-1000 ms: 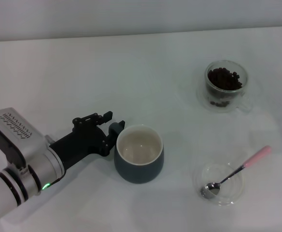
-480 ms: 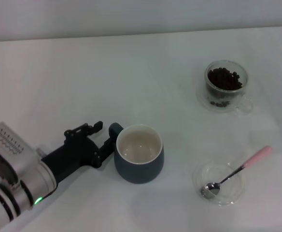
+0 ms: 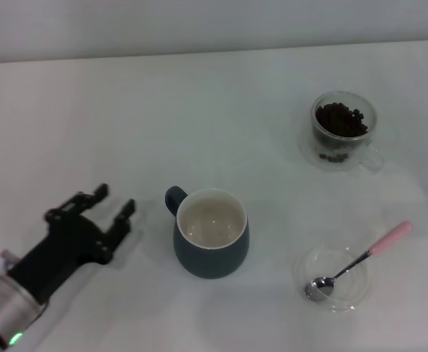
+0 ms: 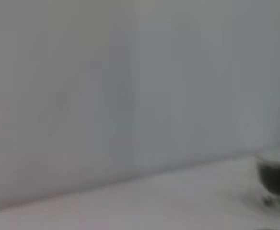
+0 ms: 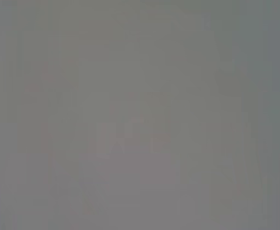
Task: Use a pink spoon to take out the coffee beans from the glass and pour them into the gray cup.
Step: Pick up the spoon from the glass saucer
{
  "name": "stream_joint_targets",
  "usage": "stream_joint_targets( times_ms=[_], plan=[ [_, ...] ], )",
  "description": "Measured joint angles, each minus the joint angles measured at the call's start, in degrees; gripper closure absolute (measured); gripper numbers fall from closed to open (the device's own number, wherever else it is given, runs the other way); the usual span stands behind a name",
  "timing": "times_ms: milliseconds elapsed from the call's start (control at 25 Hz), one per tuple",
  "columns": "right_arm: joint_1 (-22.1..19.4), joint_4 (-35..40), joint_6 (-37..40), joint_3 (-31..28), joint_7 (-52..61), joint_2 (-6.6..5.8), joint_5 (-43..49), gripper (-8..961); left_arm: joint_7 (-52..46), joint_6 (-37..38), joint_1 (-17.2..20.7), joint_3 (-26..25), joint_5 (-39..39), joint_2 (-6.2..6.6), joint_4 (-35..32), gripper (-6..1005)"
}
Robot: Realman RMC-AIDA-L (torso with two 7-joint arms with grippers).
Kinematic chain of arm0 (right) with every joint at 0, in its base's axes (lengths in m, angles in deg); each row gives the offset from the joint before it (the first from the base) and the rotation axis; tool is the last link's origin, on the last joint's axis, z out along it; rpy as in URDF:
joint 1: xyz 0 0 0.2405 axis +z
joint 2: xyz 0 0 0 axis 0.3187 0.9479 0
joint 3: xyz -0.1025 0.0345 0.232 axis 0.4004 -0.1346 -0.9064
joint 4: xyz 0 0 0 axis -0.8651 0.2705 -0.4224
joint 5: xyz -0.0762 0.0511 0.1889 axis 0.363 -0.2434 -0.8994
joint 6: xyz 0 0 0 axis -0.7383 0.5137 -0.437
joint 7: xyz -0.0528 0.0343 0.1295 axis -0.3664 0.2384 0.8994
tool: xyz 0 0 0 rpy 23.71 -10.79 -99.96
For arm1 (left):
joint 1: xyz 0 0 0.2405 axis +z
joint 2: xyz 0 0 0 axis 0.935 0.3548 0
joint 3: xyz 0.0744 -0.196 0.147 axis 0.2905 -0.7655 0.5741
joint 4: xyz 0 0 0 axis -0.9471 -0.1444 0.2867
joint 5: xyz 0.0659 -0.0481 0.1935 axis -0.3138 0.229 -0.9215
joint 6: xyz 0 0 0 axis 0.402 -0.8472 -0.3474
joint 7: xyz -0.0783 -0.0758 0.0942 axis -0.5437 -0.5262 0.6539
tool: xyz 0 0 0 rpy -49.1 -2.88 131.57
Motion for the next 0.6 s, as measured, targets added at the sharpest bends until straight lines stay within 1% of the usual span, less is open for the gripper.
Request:
stream_joint_targets(
  times_ms=[80, 240, 400, 520, 560, 600],
  plan=[
    [-1.0, 1.1, -0.9, 0.0, 3.8, 0.00, 0.0, 200, 0.2, -2.6, 1.4, -2.5, 0.0, 0.06, -0.6, 501],
    [-3.7, 4.0, -3.3, 0.0, 18.2, -0.01, 0.2, 200, 0.2, -8.2, 4.1, -9.0, 0.1, -0.02, -3.4, 501],
    [-5.9, 7.3, -2.4, 0.2, 33.2, -0.32, 3.5, 200, 0.2, -11.1, 5.1, -14.1, 0.2, -0.07, -5.1, 500],
    [-6.4, 9.0, -2.0, 0.3, 45.5, -1.39, 11.1, 199, 0.2, -11.7, 5.3, -16.7, 1.6, -0.07, -5.4, 500],
    [-6.4, 9.0, -2.5, 0.3, 48.9, -1.91, 13.8, 199, 0.2, -11.7, 5.3, -16.7, 1.6, -0.07, -5.4, 500],
    [-6.4, 8.9, -3.2, 0.3, 52.1, -2.50, 16.3, 199, 0.2, -11.7, 5.2, -17.4, 3.2, -0.02, -5.4, 500]
  ],
)
